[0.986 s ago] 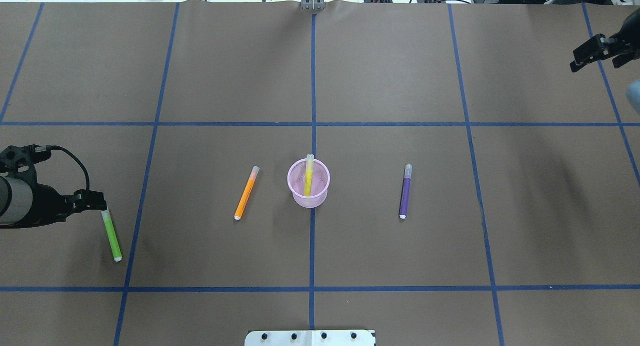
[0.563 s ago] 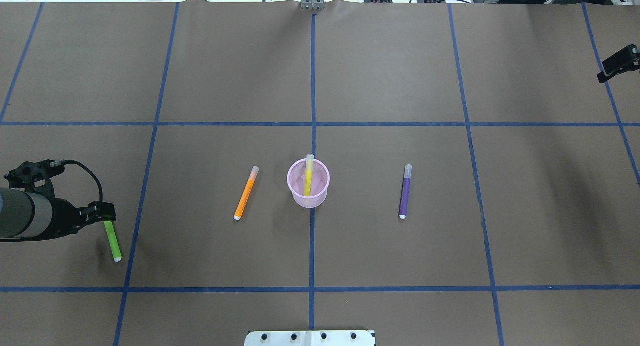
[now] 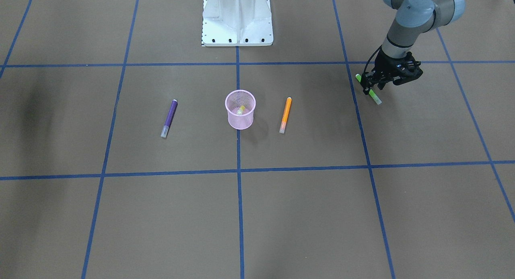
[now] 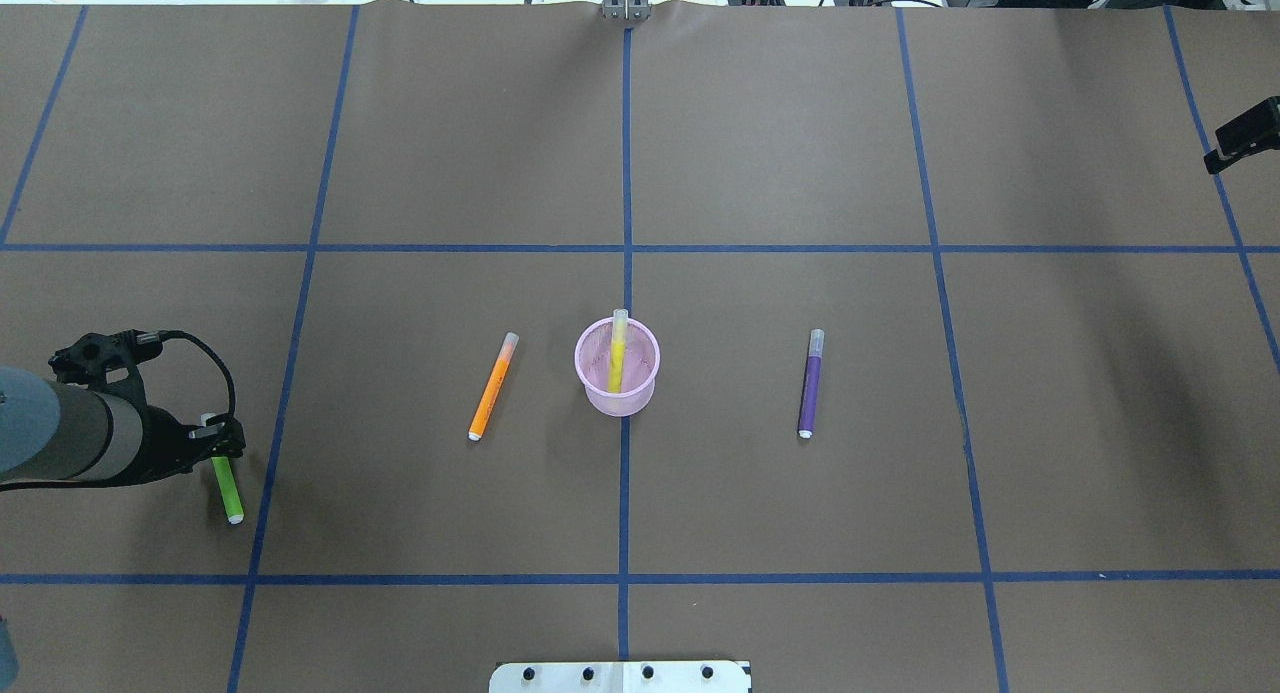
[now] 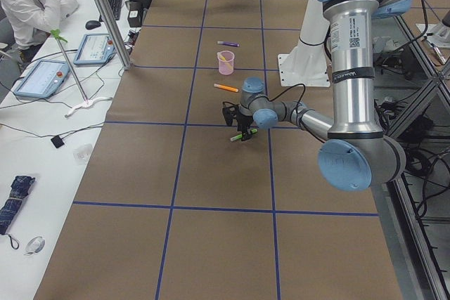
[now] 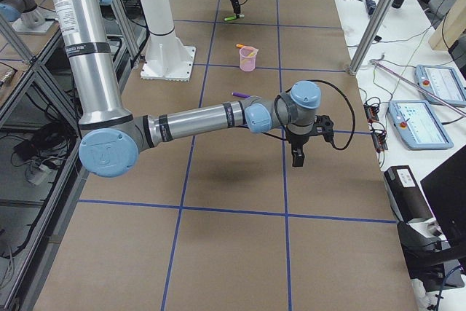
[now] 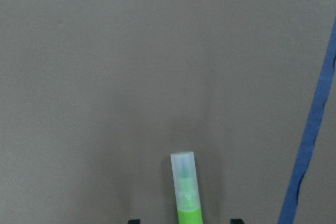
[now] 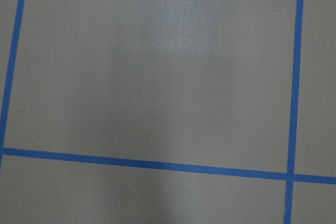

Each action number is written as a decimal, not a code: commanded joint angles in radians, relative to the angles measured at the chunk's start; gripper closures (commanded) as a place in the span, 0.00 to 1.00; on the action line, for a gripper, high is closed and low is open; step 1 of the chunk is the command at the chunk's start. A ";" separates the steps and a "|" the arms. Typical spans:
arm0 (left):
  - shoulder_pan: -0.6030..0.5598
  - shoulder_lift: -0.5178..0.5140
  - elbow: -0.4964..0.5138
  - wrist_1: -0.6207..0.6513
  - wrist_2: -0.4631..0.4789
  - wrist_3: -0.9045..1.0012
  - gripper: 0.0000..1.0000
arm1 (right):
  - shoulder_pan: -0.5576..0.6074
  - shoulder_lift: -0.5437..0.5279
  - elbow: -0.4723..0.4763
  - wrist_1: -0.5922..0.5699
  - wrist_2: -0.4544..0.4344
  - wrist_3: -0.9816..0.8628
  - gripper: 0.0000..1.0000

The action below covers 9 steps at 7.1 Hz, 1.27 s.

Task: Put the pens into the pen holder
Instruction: 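Grasp the green marker with the left gripper and lift it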

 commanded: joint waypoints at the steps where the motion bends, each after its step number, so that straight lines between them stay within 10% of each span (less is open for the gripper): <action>1: 0.011 -0.005 0.003 0.001 0.000 0.003 0.73 | -0.001 0.000 0.000 0.000 -0.001 0.001 0.00; 3: 0.010 -0.002 0.005 0.001 0.000 0.006 0.98 | -0.001 0.000 0.000 0.002 -0.003 0.001 0.00; 7: -0.033 -0.005 -0.116 -0.001 -0.002 0.158 1.00 | -0.001 0.000 0.000 0.002 -0.004 0.001 0.00; 9: -0.084 -0.186 -0.132 -0.010 0.207 0.280 1.00 | -0.001 0.014 0.011 0.003 -0.003 -0.001 0.00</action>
